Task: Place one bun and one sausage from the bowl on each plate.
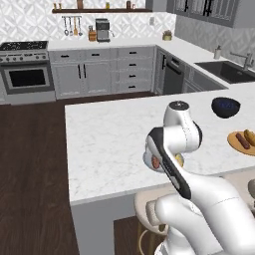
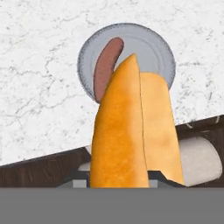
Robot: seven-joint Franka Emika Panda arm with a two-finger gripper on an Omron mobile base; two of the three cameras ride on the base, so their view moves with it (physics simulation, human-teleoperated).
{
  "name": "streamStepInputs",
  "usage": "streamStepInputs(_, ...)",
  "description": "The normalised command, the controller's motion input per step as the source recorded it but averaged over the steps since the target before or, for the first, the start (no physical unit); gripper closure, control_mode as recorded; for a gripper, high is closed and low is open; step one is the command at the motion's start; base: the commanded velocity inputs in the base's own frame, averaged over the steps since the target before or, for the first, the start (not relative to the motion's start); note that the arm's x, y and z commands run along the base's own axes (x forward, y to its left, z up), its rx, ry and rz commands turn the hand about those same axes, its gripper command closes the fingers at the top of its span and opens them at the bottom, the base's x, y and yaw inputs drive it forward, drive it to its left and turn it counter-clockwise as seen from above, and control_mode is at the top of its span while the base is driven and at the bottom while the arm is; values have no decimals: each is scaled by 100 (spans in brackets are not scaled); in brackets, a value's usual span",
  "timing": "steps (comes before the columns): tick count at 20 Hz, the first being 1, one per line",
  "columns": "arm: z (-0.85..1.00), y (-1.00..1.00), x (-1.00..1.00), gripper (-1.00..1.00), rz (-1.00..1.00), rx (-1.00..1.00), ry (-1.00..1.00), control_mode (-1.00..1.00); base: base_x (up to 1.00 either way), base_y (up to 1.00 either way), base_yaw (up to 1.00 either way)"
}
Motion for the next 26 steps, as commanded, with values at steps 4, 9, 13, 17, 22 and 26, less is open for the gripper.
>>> streamStepInputs(4, 0, -55, 89, 100, 0, 7, -6, -100, 0, 0, 0)
streamStepInputs(9, -5, -73, 100, 100, 0, 16, 25, -100, 0, 0, 0)
streamStepInputs(13, -41, -34, 94, 100, 0, 5, 24, -100, 0, 0, 0)
streamStepInputs(17, -67, 4, 44, 100, 0, 0, 0, -100, 0, 0, 0)
streamStepInputs(22, -58, 9, 4, 100, -4, 0, 0, -100, 0, 0, 0)
streamStepInputs(26, -6, 0, -39, 100, -16, 0, 0, -100, 0, 0, 0)
